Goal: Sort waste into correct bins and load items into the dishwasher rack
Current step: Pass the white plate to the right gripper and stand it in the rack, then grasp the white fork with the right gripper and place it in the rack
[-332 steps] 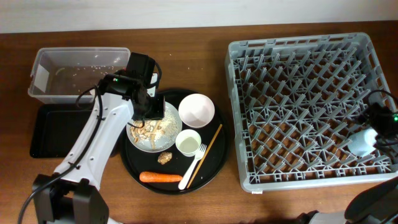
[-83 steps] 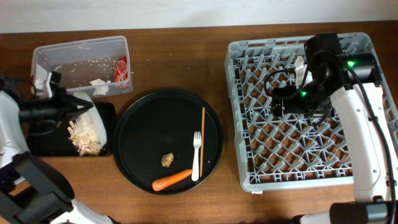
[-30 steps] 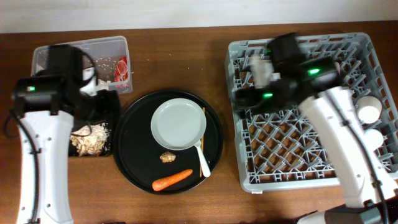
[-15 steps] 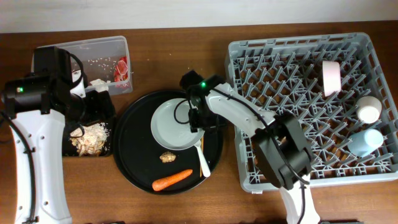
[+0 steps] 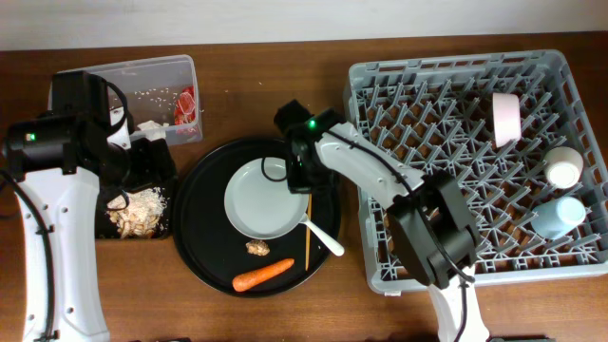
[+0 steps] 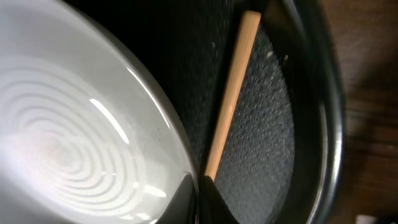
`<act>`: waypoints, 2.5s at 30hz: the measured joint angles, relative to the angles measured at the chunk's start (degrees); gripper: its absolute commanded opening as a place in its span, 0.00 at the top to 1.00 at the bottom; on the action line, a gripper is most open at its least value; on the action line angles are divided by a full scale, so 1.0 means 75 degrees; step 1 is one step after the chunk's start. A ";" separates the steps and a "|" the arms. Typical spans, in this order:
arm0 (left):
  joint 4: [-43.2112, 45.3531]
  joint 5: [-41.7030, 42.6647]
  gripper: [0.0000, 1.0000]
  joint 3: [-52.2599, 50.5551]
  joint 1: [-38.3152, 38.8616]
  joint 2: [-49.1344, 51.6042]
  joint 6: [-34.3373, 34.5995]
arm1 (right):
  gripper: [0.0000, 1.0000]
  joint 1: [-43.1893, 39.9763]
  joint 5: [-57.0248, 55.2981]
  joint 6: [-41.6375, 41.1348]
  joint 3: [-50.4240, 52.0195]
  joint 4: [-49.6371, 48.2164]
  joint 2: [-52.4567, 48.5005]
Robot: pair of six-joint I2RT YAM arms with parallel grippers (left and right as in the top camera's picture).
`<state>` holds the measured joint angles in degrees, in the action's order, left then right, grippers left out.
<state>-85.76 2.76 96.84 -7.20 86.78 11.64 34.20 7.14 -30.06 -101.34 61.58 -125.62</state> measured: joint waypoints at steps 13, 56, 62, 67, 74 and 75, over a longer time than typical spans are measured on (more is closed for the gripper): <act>0.0006 -0.0003 0.09 -0.0012 0.0000 0.0000 0.0000 | 0.96 -0.2165 -0.9087 0.0749 -0.0863 0.1682 0.3532; 0.0000 -0.0003 0.09 -0.0029 0.0000 0.0000 0.0000 | 0.80 -0.4989 0.0985 0.3643 0.0950 0.0647 0.2929; -0.0029 -0.0003 0.05 -0.0029 0.0000 0.0000 0.0000 | 0.65 -0.5080 0.0399 0.3751 0.0950 0.0994 0.3590; -0.0050 0.0233 0.04 -0.0210 0.0017 -0.0003 0.0000 | 0.45 -0.5455 -0.0950 0.3042 0.0944 0.2052 0.5566; 0.0761 0.0402 0.04 -0.2442 0.0294 0.0044 -0.0003 | 0.36 -0.2792 0.1507 0.4838 0.1029 0.2614 0.5619; 0.0854 0.0399 0.04 -0.2594 0.0294 0.0044 -0.0003 | 0.35 -0.2235 0.1521 0.4902 0.1052 0.2524 0.5406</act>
<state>-79.35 5.76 77.38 -4.99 87.11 11.62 17.43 18.55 6.70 -93.45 80.51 -85.08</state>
